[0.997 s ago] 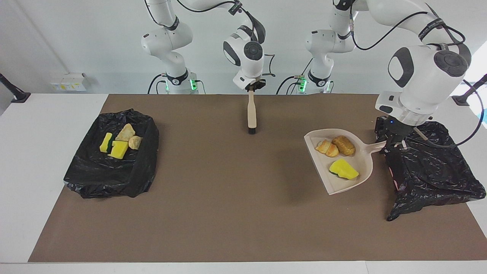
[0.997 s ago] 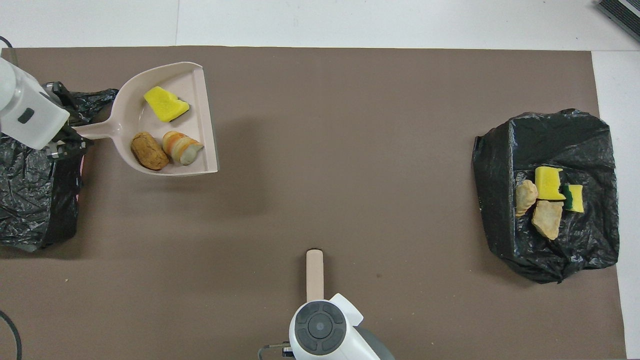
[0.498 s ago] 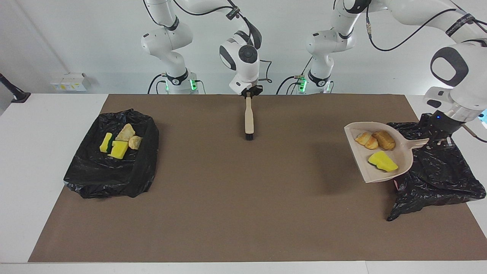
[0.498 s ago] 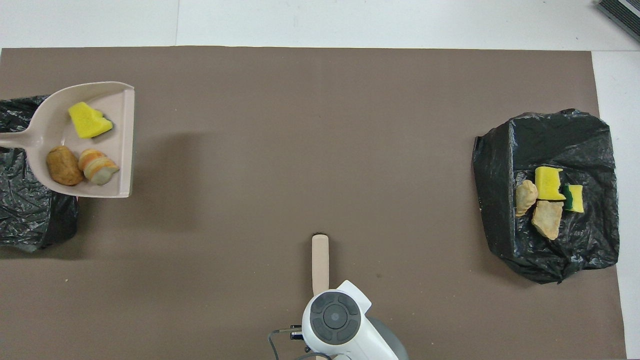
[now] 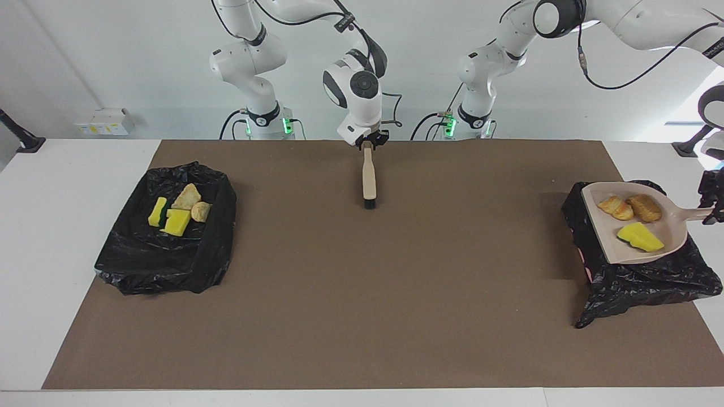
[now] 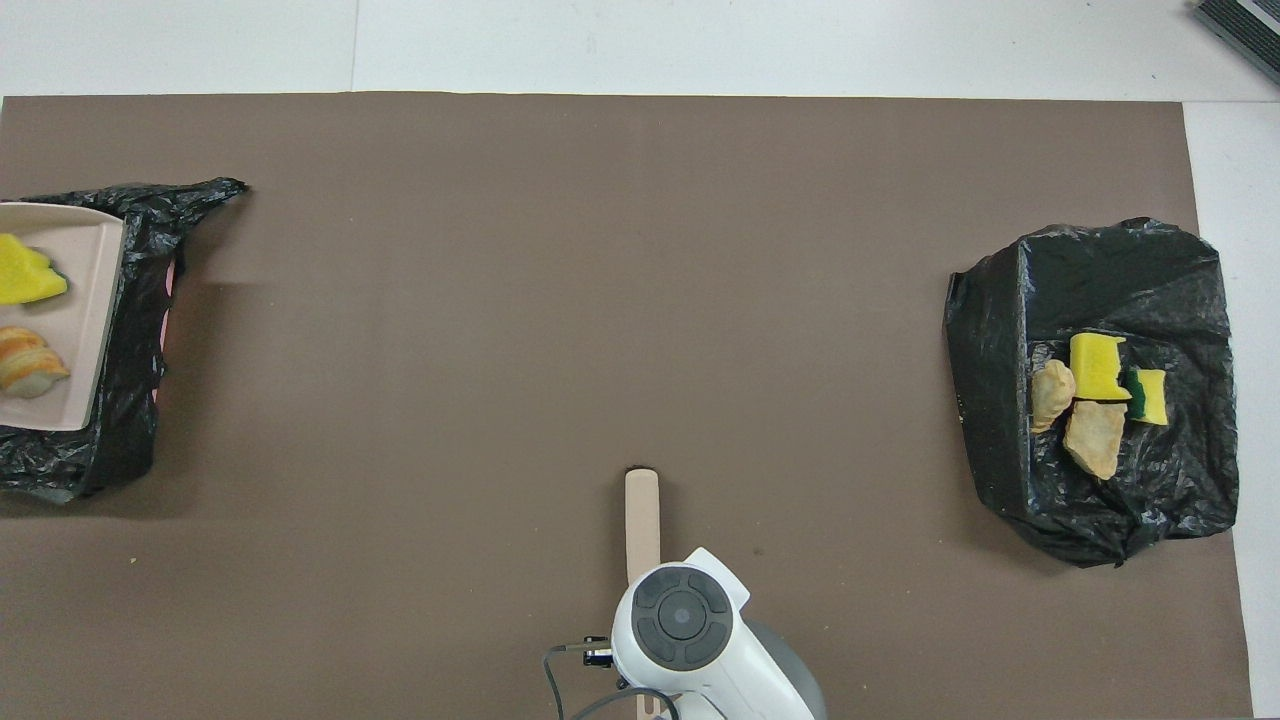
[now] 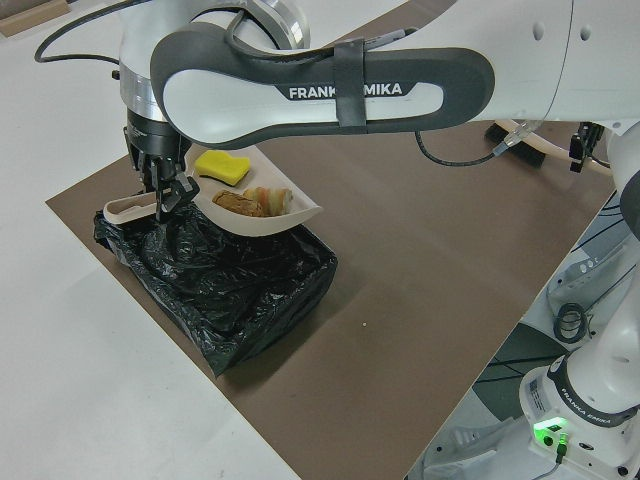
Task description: Sweep and dump trash in bin
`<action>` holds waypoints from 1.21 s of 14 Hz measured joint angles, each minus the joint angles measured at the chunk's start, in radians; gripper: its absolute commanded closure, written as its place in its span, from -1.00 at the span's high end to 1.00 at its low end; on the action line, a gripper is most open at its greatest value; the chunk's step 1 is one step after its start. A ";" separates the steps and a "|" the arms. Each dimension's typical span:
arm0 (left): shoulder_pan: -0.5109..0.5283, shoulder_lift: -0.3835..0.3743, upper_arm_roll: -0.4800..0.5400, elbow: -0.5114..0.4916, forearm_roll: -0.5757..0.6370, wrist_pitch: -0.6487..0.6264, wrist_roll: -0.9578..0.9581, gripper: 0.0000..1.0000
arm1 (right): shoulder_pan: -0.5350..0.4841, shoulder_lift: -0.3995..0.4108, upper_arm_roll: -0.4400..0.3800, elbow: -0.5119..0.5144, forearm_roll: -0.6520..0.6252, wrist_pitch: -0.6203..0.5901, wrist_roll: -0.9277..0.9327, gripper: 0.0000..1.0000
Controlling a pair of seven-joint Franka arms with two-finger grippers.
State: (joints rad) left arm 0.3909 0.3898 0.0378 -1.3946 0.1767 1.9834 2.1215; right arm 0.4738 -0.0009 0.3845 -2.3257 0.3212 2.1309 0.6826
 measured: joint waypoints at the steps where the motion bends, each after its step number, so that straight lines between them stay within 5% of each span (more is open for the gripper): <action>1: 0.004 0.001 0.002 0.003 0.041 0.030 -0.004 -1.00 | -0.005 0.000 0.000 0.010 -0.013 0.000 0.000 1.00; 9: 0.003 -0.010 0.019 -0.056 0.463 0.158 -0.259 -1.00 | -0.232 -0.056 -0.007 0.189 -0.192 -0.170 -0.014 1.00; 17: -0.089 -0.135 0.017 -0.210 0.836 0.154 -0.500 -1.00 | -0.364 -0.068 -0.010 0.373 -0.262 -0.270 -0.098 1.00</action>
State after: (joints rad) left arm 0.3018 0.2551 0.0547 -1.6050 1.0129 2.1378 1.6218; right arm 0.1102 -0.0693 0.3747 -1.9531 0.0588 1.8608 0.5843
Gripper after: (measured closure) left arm 0.687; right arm 0.000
